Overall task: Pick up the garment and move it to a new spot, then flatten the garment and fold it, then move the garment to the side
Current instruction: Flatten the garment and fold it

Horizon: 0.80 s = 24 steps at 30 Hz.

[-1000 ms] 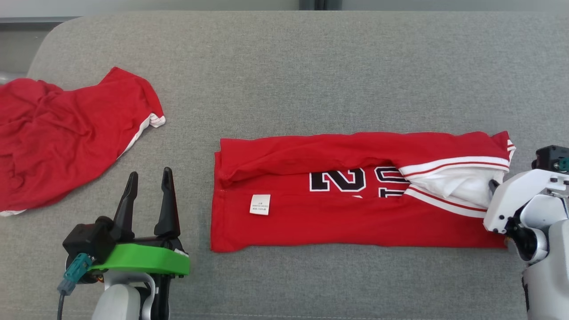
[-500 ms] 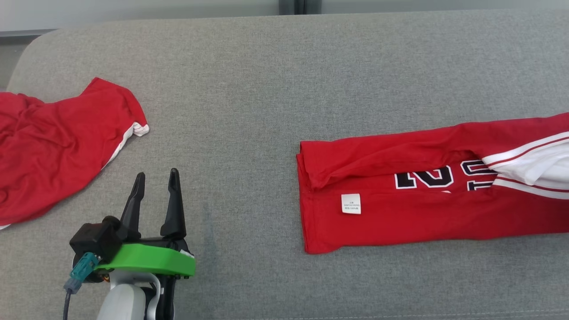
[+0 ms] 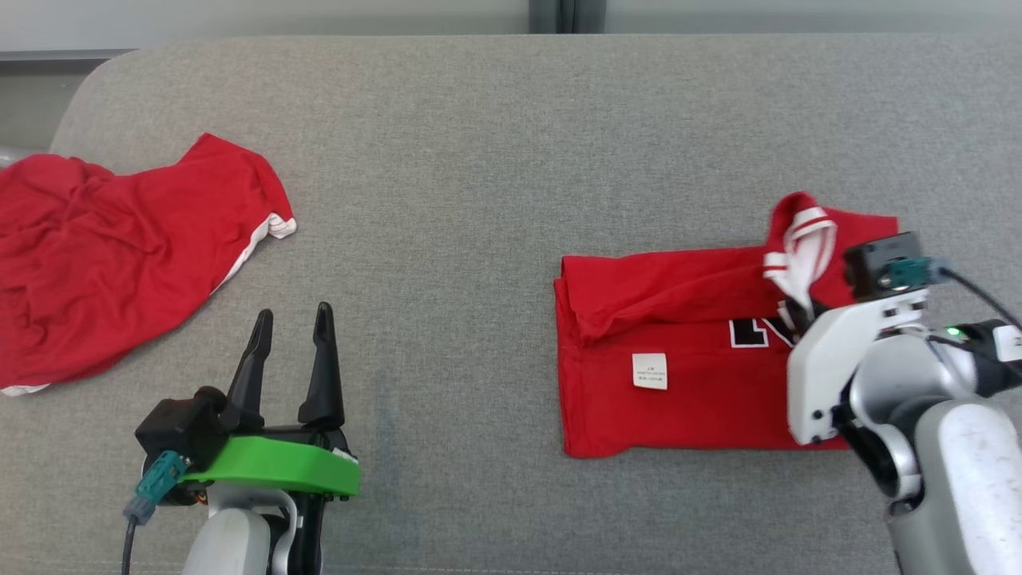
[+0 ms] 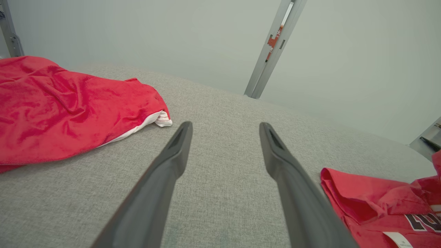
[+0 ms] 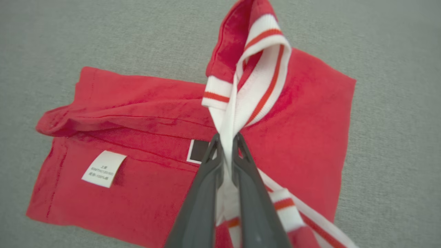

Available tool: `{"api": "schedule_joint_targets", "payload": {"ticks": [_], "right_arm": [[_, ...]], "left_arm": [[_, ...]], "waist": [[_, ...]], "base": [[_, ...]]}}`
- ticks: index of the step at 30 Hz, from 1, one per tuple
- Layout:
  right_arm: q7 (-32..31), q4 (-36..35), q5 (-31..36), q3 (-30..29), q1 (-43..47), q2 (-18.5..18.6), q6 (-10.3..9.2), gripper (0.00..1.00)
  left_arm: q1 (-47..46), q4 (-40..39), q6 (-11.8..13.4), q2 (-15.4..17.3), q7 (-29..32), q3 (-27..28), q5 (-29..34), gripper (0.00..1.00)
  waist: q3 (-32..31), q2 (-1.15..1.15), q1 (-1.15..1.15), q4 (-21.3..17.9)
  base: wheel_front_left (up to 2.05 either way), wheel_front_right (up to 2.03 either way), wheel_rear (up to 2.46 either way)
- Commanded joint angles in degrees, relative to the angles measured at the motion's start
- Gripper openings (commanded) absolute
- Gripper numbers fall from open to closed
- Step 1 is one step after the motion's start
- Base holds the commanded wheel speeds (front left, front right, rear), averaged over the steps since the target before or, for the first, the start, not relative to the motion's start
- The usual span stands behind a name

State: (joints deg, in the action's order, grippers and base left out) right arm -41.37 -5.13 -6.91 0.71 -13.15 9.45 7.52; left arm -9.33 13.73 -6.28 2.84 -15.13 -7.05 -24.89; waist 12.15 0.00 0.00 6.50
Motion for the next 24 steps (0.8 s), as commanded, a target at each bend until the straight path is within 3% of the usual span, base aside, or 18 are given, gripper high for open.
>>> {"api": "schedule_joint_targets", "payload": {"ticks": [1, 4, 10, 24], "right_arm": [[-0.2, -0.5, -0.7, 2.8, 0.4, 0.2, -0.06, 0.00], [0.3, 0.2, -1.8, 8.7, -0.6, 0.1, -0.06, 0.00], [1.3, 4.3, -3.4, 15.1, -3.3, -1.6, -0.05, 0.00], [5.2, 16.2, -3.2, 18.1, -8.8, -5.4, -0.03, 0.00]], "left_arm": [[-1.0, 0.0, 0.2, 0.1, 0.0, 0.0, -0.2, 1.00], [-1.0, 0.1, 0.3, 0.1, 0.0, -0.2, -0.3, 1.00], [-1.2, 0.1, 0.3, 0.1, 0.0, -0.2, -0.7, 1.00], [-1.6, 0.0, 0.4, 0.1, 0.0, -0.9, -1.3, 1.00]], "waist": [[0.0, 0.00, 0.00, 0.6], [-0.1, 0.00, 0.00, 1.2], [0.2, 0.00, 0.00, 1.7], [0.9, 0.00, 0.00, 2.0]], "base": [[0.00, 0.00, 0.00], [0.00, 0.00, 0.00], [0.00, 0.00, 0.00], [0.00, 0.00, 0.00]]}}
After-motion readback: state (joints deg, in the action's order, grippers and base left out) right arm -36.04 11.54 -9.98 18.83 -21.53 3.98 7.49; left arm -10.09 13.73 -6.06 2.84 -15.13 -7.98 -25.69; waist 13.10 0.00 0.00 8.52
